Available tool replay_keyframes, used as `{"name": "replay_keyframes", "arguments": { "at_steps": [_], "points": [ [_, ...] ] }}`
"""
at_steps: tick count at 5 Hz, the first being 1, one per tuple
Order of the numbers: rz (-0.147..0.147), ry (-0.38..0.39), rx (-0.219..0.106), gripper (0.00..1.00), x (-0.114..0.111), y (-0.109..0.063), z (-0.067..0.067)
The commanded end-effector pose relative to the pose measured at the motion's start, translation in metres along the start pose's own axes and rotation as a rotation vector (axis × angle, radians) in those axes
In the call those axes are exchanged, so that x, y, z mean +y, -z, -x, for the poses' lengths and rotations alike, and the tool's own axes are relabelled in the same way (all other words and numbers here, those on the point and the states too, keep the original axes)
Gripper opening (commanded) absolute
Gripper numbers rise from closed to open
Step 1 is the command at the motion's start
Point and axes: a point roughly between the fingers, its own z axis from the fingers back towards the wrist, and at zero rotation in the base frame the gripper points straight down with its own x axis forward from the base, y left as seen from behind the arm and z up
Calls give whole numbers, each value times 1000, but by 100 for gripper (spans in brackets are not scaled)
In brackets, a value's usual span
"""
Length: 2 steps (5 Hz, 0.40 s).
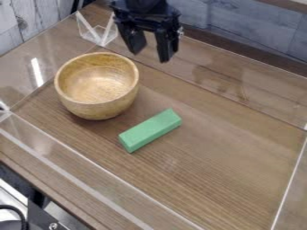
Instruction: Move green object from inside the wooden bowl to the table next to it
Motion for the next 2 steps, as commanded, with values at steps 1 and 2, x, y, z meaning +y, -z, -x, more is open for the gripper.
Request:
{"name": "replay_keyframes", "arguments": {
  "at_steps": [1, 2],
  "points": [
    [-26, 16, -58, 100, 1, -9, -19],
    [-35, 25, -65, 100, 2, -22, -13]
  ]
}}
